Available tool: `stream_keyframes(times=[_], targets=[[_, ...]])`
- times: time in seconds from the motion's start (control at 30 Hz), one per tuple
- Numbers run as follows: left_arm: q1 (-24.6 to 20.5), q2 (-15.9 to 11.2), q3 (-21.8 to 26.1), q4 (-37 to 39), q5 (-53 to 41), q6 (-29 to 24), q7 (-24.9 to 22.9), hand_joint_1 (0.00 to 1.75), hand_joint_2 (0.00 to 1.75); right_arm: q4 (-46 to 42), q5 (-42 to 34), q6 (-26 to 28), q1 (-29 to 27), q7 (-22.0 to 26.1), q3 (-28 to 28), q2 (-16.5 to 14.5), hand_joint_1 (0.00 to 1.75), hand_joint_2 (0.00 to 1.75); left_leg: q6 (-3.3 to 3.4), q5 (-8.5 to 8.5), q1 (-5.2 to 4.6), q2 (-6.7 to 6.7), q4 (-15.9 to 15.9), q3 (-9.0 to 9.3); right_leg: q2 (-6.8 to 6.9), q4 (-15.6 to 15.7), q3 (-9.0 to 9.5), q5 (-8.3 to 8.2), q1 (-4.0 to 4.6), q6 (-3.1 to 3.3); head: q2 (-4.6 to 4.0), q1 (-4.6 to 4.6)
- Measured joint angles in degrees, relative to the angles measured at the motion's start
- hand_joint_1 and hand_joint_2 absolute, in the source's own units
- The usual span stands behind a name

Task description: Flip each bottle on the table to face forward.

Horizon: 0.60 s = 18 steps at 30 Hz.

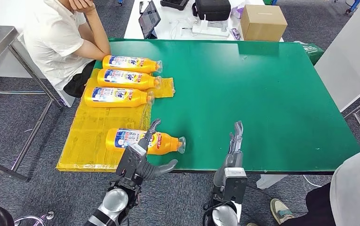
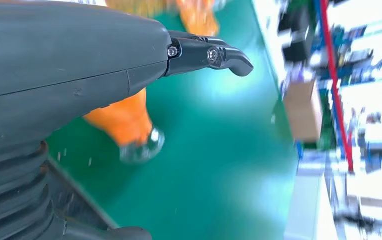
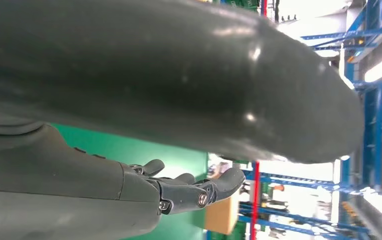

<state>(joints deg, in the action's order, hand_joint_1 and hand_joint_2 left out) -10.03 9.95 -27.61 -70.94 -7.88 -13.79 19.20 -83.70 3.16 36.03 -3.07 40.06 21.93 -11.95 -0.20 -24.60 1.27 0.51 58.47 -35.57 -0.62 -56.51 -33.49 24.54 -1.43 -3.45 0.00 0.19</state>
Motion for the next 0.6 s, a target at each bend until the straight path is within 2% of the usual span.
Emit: stream_keyframes(times=[0.17,0.33,0.6], targets=[[2.75,-0.04,-0.37,-3.4,-0.52,-4.14,0.55,0.0,1.75,1.59,3.03,3.12,-0.27,0.0,-3.45,-2.43,0.0,0.0,0.0,0.0,0.0,0.0,0.0,0.01,0.0,0.0,0.0,0.0,0.0,0.0,0.0,-0.01],[4.97,0.02,-0.46,-5.43,-0.09,-4.88,0.54,0.0,1.75,3.99,4.97,3.79,-0.29,0.0,-8.45,-5.62,0.0,0.0,0.0,0.0,0.01,-0.01,0.0,0.0,0.0,0.0,-0.02,0.0,0.01,0.0,0.0,-0.01],[5.81,0.02,-0.49,-6.47,-0.07,-4.9,0.54,0.0,1.75,5.45,5.01,4.02,-0.3,0.0,-10.74,-6.93,0.0,0.0,0.0,0.0,0.0,0.0,0.0,0.0,0.0,0.0,-0.01,0.0,0.0,0.0,0.0,0.0]])
